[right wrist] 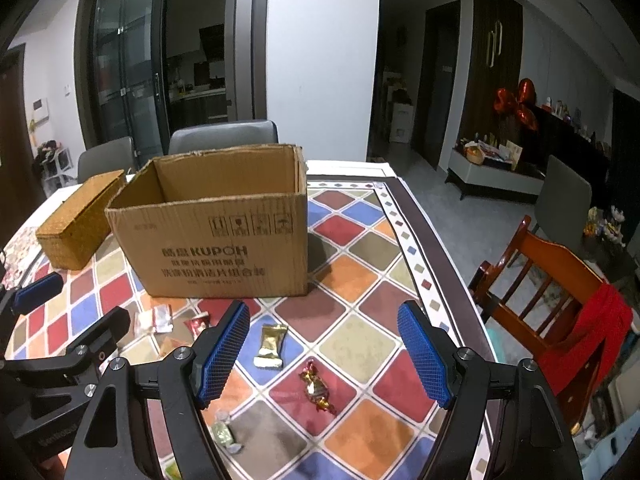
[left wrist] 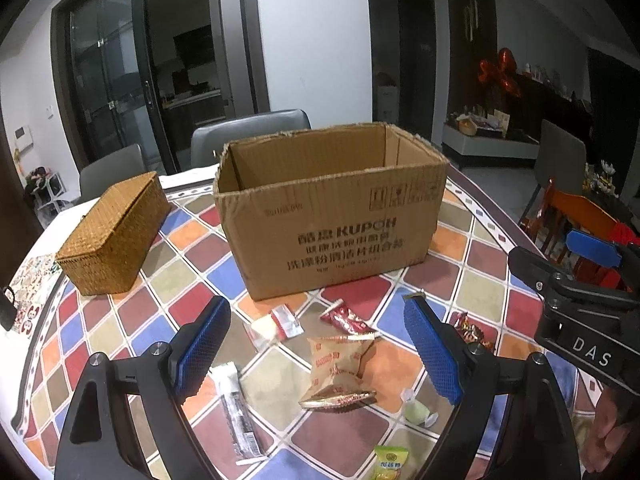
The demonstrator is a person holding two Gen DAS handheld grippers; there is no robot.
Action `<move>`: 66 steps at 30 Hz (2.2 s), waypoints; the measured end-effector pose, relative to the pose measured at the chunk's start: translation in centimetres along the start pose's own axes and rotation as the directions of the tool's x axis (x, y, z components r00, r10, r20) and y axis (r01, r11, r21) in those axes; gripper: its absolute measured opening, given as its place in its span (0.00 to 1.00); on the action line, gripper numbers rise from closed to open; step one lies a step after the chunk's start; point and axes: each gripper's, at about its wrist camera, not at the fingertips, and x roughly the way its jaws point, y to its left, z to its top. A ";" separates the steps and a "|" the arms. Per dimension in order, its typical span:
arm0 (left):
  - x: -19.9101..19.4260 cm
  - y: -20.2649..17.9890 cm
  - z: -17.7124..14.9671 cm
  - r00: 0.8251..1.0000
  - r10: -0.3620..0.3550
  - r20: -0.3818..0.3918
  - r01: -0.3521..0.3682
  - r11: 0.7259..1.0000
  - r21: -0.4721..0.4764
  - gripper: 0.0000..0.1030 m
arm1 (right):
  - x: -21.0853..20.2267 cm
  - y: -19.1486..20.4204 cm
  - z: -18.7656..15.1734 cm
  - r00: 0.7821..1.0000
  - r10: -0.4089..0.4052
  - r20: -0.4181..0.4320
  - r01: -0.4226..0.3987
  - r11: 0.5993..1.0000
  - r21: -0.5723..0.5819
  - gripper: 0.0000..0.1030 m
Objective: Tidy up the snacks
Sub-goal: 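Withdraw both tools from the box back toward the remaining snacks, then grasp the Fortune biscuit packet with the left tool while the right tool grasps the gold-wrapped candy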
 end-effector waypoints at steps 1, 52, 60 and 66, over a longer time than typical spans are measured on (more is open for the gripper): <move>0.1 0.0 -0.2 1.000 -0.002 -0.003 0.002 1.000 0.001 0.86 | 0.0 0.1 -0.2 1.000 0.001 -0.004 -0.001 1.000 -0.002 0.75; 9.4 -1.3 -5.9 0.981 -0.020 -0.191 0.028 0.999 0.038 0.70 | 9.5 -0.1 -8.3 0.966 0.004 -0.257 -0.004 1.000 0.002 0.64; 10.0 -1.3 -6.2 0.976 -0.041 -0.216 0.049 0.998 0.031 0.48 | 9.6 0.0 -8.4 0.967 0.037 -0.252 -0.032 0.999 0.021 0.46; 9.7 -1.4 -6.0 0.976 -0.042 -0.212 0.053 0.998 0.043 0.41 | 9.4 0.0 -8.4 0.966 0.061 -0.250 -0.054 0.998 0.034 0.23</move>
